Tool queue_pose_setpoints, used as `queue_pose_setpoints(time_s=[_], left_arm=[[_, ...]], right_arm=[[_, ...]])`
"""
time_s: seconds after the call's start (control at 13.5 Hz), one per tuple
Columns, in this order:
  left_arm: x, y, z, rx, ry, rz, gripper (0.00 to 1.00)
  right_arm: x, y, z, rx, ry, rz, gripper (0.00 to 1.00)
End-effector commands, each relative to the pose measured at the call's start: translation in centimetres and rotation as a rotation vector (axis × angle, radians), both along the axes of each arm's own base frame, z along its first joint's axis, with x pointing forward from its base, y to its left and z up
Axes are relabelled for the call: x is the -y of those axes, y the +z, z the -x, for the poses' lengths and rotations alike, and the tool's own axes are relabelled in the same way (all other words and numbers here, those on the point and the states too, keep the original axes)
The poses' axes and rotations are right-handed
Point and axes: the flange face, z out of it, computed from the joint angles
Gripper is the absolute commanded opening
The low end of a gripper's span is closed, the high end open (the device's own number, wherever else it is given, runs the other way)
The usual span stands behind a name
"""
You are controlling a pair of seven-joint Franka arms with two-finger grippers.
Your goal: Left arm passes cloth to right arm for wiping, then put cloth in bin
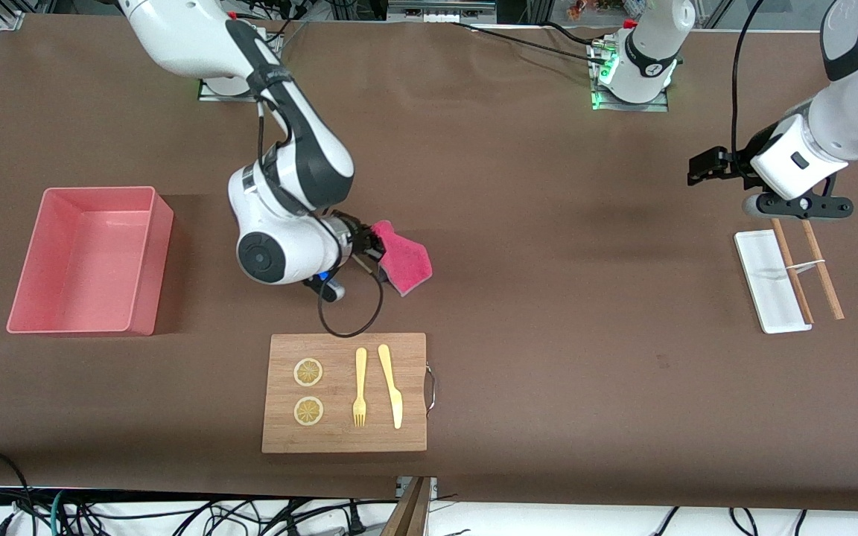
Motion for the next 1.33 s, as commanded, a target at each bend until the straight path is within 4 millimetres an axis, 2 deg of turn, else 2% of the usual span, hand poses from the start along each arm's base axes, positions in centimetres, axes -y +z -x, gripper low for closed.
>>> queue_pose_setpoints(time_s=[0.0, 0.15, 0.22, 0.37, 0.52, 0.59, 0.81, 0.96, 1.04, 1.19, 1.26], left_arm=[[-0.6, 1.4, -1.6, 0.034, -0.007, -0.014, 1.0], [-0.7, 1.8, -1.8, 0.043, -0.017, -0.033, 1.0], [-0.1, 1.9, -1.8, 0.048, -0.029, -0.036, 1.0], [0.6, 2.1, -1.9, 0.058, -0.053, -0.067, 1.0], [-0.9, 2.3, -3.0, 0.073, -0.025, -0.078, 1.0], [-1.1, 2.6, -2.9, 0.079, -0.022, -0.083, 1.0], [0.7, 4.6, -2.7, 0.118, -0.043, -0.091, 1.0], [1.0, 5.9, -2.6, 0.12, -0.049, -0.092, 1.0], [1.0, 5.9, -2.8, 0.117, -0.05, -0.096, 1.0], [0.9, 5.9, -2.8, 0.118, -0.051, -0.097, 1.0], [0.6, 5.9, -2.8, 0.117, -0.048, -0.097, 1.0]], right_arm=[[6.6, -1.8, -2.0, -0.026, 0.072, 0.009, 0.0], [11.4, -2.8, -3.2, -0.034, 0.117, 0.014, 0.0], [13.8, -3.0, -3.7, -0.037, 0.14, 0.008, 0.0], [17.6, -3.7, -4.1, -0.041, 0.2, 0.011, 0.0], [22.0, -4.5, -4.5, -0.038, 0.274, 0.027, 0.0], [24.5, -4.5, -4.8, -0.036, 0.302, 0.006, 0.0], [31.0, -4.4, -5.2, -0.026, 0.423, 0.024, 0.0], [34.4, -3.5, -5.7, -0.006, 0.536, 0.036, 0.0], [35.8, -3.2, -5.8, 0.0, 0.589, 0.031, 0.0], [37.8, -2.3, -6.3, 0.003, 0.687, 0.072, 0.0], [38.1, -1.8, -6.6, 0.004, 0.716, 0.091, 0.0]])
